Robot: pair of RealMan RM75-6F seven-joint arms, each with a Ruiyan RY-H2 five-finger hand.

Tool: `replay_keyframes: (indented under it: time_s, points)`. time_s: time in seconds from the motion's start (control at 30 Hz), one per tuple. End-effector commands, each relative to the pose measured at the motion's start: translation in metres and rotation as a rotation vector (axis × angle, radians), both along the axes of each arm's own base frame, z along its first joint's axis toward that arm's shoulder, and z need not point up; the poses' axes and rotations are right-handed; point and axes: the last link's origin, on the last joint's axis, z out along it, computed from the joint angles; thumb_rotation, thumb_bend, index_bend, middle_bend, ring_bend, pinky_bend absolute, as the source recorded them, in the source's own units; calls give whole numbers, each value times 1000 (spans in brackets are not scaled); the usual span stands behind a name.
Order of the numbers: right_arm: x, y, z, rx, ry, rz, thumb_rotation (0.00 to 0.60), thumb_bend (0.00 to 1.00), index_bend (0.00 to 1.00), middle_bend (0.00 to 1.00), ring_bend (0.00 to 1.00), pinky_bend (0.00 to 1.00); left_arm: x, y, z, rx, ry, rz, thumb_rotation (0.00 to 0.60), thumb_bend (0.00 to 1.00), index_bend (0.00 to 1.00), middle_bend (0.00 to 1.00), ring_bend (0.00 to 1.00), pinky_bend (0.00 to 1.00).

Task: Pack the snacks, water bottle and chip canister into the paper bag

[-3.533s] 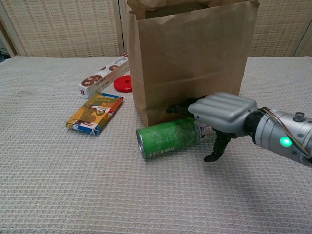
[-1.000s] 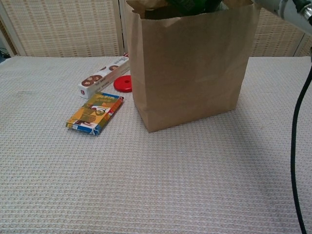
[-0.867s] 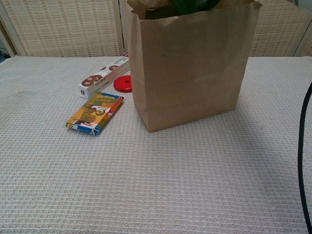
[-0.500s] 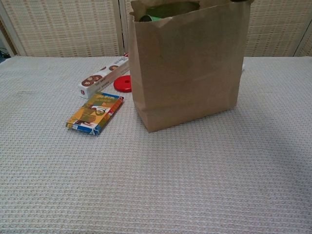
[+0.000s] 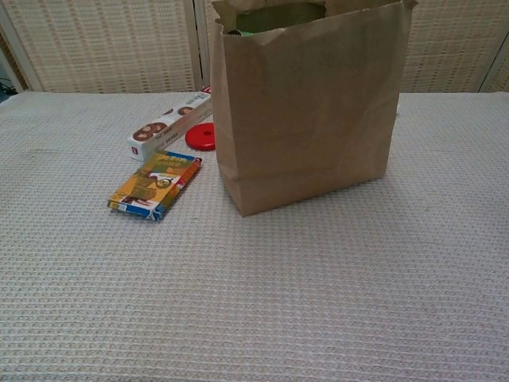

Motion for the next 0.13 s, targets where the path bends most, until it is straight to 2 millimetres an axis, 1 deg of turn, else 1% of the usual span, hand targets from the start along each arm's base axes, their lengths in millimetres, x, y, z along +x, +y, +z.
replay_keyframes:
  time_s: [0.03, 0.13]
  points:
    - [-34, 33, -7, -9, 37, -34, 600, 39, 0, 32, 0, 0, 0, 0, 0, 2, 1, 0, 600, 384, 1, 0, 0, 0]
    - [-48, 37, -9, -25, 106, -55, 600, 38, 0, 20, 0, 0, 0, 0, 0, 0, 2, -2, 600, 384, 0, 0, 0, 0]
